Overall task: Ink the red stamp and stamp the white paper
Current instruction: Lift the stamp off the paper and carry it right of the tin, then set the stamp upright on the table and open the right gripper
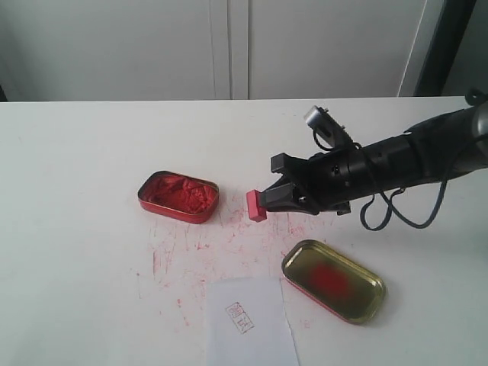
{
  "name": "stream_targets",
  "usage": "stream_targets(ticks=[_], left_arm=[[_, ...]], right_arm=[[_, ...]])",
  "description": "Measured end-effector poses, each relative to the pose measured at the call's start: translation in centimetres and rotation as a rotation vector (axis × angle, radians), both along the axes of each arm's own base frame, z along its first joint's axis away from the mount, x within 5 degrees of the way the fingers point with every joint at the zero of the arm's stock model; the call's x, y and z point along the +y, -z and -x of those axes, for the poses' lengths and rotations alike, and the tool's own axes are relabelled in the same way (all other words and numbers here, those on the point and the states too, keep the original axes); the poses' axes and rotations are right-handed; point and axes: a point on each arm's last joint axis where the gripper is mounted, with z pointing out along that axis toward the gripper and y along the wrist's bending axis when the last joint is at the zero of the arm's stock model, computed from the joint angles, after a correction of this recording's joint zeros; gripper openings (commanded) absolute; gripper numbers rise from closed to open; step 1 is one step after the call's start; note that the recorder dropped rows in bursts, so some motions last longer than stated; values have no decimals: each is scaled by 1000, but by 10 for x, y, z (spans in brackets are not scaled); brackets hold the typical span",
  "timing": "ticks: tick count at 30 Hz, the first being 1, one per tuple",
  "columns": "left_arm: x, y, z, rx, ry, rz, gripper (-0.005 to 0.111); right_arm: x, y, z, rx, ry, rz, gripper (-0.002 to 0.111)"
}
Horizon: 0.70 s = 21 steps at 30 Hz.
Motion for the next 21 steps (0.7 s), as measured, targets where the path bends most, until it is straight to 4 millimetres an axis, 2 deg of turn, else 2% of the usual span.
stream_targets(ticks=[21], left_arm=[[0, 0, 0, 0, 0, 0, 0]], right_arm=[[5, 29, -26, 23, 25, -11, 0]])
